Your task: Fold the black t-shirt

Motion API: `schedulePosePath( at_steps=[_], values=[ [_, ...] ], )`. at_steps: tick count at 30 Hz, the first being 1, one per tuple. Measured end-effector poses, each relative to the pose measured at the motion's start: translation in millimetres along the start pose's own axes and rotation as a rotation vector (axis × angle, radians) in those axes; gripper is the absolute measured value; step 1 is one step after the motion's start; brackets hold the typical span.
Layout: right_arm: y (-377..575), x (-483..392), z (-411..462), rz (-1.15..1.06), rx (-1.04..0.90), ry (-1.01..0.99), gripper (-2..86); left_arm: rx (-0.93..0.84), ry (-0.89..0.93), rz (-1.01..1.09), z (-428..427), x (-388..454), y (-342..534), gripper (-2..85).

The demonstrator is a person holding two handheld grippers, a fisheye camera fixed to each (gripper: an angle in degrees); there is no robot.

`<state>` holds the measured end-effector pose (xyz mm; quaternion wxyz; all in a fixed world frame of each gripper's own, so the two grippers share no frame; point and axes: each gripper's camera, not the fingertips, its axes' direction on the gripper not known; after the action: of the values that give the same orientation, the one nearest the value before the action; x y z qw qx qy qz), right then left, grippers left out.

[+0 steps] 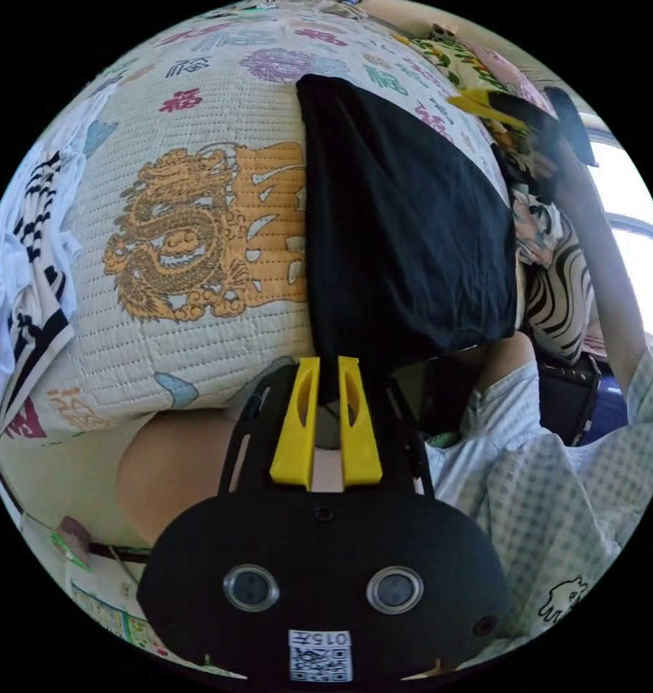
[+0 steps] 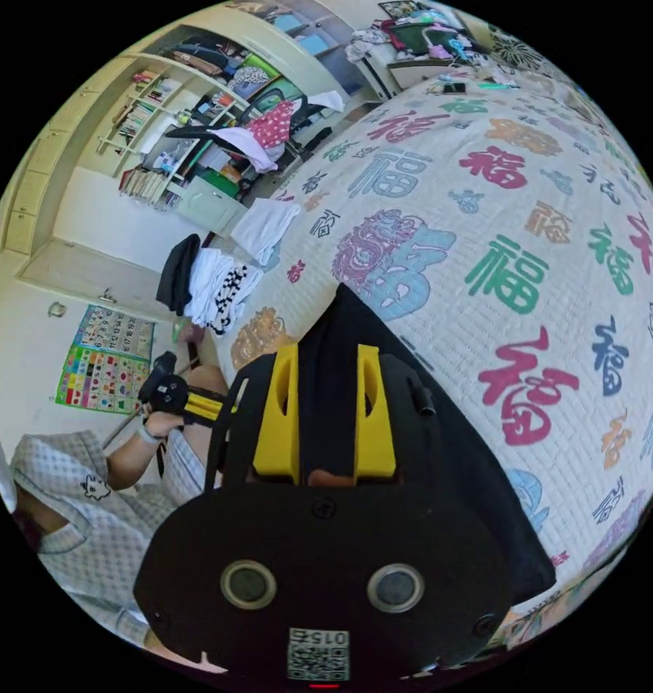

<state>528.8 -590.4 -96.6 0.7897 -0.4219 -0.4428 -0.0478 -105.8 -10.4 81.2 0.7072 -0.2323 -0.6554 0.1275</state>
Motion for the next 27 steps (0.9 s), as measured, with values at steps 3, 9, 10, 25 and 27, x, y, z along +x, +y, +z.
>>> schedulePosePath(
  at_steps=[3,9,10,25,27],
  values=[
    [-66,-12,40,0.020,-0.072,0.042,12.1,-0.032,0.004,0.031,12,9,-5,4.2],
    [-158,-19,129,0.055,-0.344,0.195,11.4,-0.029,0.064,0.066,24,18,-3,0.0],
    [-166,-17,145,0.074,-0.413,0.209,8.7,-0.005,0.092,0.063,23,18,0,-0.2],
    [-182,-61,77,-0.106,-0.247,0.170,0.7,0.415,0.134,0.043,-24,29,95,-0.9],
    [-166,-59,51,-0.126,-0.207,0.132,0.7,0.457,0.155,0.102,-27,48,108,-0.9]
  ],
)
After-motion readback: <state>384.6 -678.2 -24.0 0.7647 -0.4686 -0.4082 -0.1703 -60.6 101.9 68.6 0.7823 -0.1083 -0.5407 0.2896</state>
